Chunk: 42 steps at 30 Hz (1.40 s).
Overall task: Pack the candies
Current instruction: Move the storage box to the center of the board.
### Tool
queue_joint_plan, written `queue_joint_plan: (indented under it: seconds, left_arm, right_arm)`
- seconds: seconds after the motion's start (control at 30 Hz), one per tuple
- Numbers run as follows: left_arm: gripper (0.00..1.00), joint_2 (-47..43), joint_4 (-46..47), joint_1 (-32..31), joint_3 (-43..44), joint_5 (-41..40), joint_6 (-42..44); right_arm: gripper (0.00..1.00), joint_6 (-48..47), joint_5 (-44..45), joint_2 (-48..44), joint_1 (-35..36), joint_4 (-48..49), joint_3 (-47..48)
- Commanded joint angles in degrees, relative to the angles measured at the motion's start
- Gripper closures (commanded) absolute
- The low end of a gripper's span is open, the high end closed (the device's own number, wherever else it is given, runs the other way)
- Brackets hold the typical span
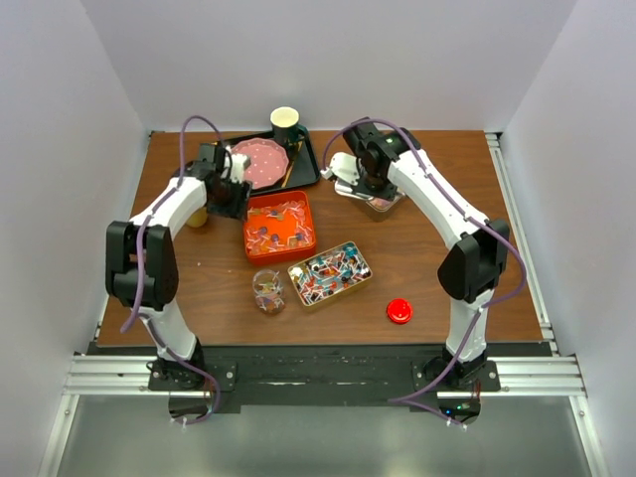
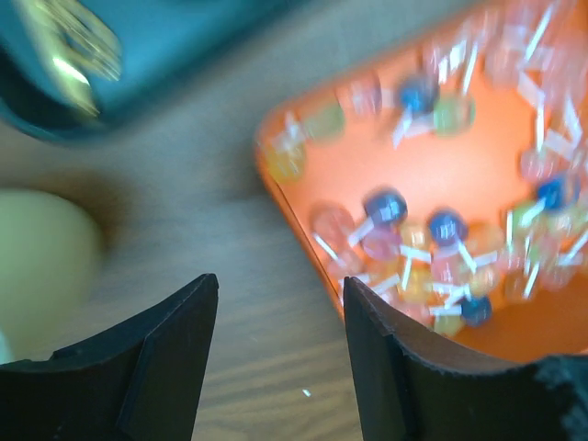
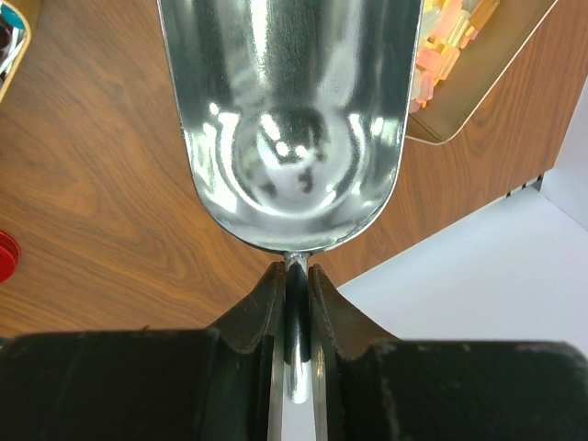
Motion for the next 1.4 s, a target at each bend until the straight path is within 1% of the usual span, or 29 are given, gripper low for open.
queue_joint_plan:
  seconds: [0.0,0.07,0.1,0.13,0.17,0.2,0.23,0.27,0.3,0.37,0.4,0.43,0.47,0.53,0.57,0.6,0.7,0.93,1.07,1.2,1.37]
  left_arm:
    - [0.38,-7.2,8.1,-0.5,6.9,-5.9,0.1]
    - [0.35,-7.4,14.5,-1.3,7.0,-2.9,0.5]
    - [0.35,-5.6,15.3,-2.9,8.0,0.2,0.9]
    - [0.34,-3.9,15.2,-3.9,11.6,0.4,0.9]
    - [0.34,-2.0,14.1,-4.9,14.0,1.1,-0.7]
    - [0.34,2.4,13.2,-5.6,16.5,4.1,-1.9]
    - [0.34,4.2,12.8,-7.0,20.5,5.1,-4.0]
    - [0.34,5.6,15.1,-7.9,21.5,6.3,-7.1]
    - [0.33,7.9,16.6,-9.7,22.2,8.3,-8.0]
    - [0.32,11.1,18.7,-11.6,26.9,9.8,-10.2]
    - [0.32,14.5,19.4,-13.3,28.8,10.3,-11.3]
    - [0.31,16.2,20.3,-14.0,31.8,10.0,-14.7]
    - [0.3,17.5,22.9,-14.5,32.8,10.0,-16.4]
    - [0.28,21.3,24.6,-16.3,35.9,8.4,-20.2]
    - [0.27,22.3,25.5,-16.9,36.8,7.0,-20.9]
    - [0.25,24.1,25.7,-18.0,38.3,4.0,-21.4]
    - [0.23,27.5,26.3,-20.1,41.1,-0.9,-20.6]
    - [0.22,33.2,27.9,-23.2,43.3,-4.9,-17.1]
    - [0.22,35.9,27.5,-25.0,43.6,-9.9,-16.0]
    - [0.23,37.3,27.6,-25.8,44.0,-11.0,-14.7]
    - [0.23,37.6,27.0,-26.1,43.7,-10.6,-12.6]
  right_arm:
    - [1.0,1.3,1.4,-1.5,-0.2,1.7,2.1]
    - [1.0,3.2,1.4,-1.5,-1.4,2.2,3.3]
    - [1.0,3.8,1.5,-1.4,-1.9,2.7,3.9]
    - [1.0,4.5,2.7,-1.5,-2.5,3.2,4.3]
    - [1.0,4.6,3.3,-1.5,-3.8,3.8,4.9]
    - [1.0,4.8,4.1,-2.0,-4.6,5.0,5.1]
    - [1.0,5.3,4.8,-2.2,-5.4,5.5,5.2]
    - [1.0,5.7,5.0,-2.5,-7.1,6.0,5.4]
    - [1.0,6.4,5.4,-3.0,-7.9,6.5,5.4]
    - [1.0,6.6,5.9,-3.6,-9.6,7.0,4.3]
    - [1.0,6.6,5.9,-3.9,-10.1,7.0,3.8]
    - [1.0,6.6,5.9,-4.9,-10.4,7.0,3.0]
    - [1.0,6.7,5.6,-5.3,-10.9,6.9,1.6]
    - [1.0,6.9,5.4,-6.9,-11.3,6.7,0.0]
    - [1.0,6.9,5.2,-7.4,-11.6,6.7,-1.4]
    - [1.0,6.8,5.0,-8.0,-12.0,6.5,-2.2]
    - [1.0,6.8,4.4,-9.9,-13.3,6.4,-4.7]
    - [1.0,7.1,2.7,-13.2,-15.9,6.0,-8.4]
    - [1.0,7.2,2.1,-14.5,-16.0,5.7,-9.4]
    - [1.0,7.3,1.5,-14.6,-16.2,5.4,-9.9]
    - [1.0,7.4,1.1,-14.5,-16.2,5.1,-9.9]
